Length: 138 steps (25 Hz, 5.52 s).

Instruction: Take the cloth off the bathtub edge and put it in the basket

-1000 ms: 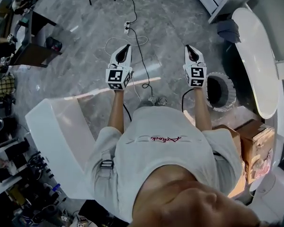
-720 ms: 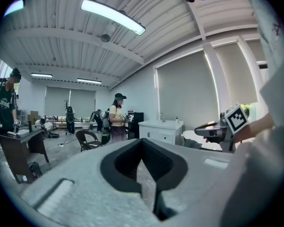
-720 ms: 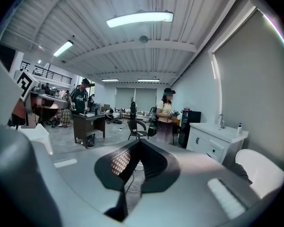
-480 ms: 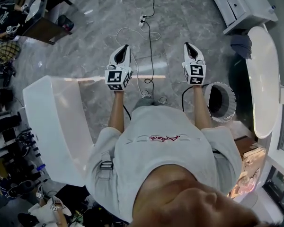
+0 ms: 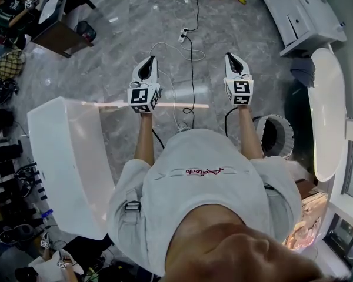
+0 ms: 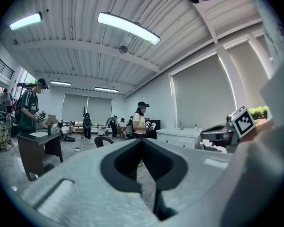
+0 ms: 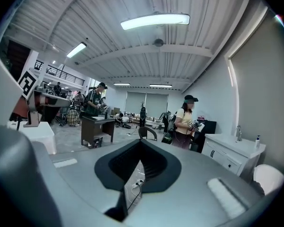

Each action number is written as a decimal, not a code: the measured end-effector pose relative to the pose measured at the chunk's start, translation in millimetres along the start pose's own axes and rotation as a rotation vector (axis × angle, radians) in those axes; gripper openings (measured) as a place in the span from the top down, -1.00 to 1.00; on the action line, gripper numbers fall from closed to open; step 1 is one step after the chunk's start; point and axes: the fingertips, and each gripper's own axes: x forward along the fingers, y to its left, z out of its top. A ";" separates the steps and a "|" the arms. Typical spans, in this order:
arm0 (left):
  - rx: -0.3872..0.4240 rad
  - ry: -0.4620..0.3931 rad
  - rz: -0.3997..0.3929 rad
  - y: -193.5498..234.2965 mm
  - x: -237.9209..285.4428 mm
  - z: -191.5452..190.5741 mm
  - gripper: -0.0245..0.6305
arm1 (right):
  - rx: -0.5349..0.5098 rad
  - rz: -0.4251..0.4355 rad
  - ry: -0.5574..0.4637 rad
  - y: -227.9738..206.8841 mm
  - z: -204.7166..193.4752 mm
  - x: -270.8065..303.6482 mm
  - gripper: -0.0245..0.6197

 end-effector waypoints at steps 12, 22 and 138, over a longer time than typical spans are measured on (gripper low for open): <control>-0.011 -0.022 0.053 94.8 -3.9 -5.4 0.93 | 0.034 -0.009 -0.042 41.6 31.6 59.3 0.90; -0.016 -0.006 0.077 134.9 -6.0 -14.9 0.93 | 0.051 -0.034 -0.032 44.9 29.3 81.6 0.90; 0.000 0.043 -1.168 -94.3 590.0 14.5 0.93 | 0.212 -1.135 0.192 -252.1 -5.9 161.0 0.90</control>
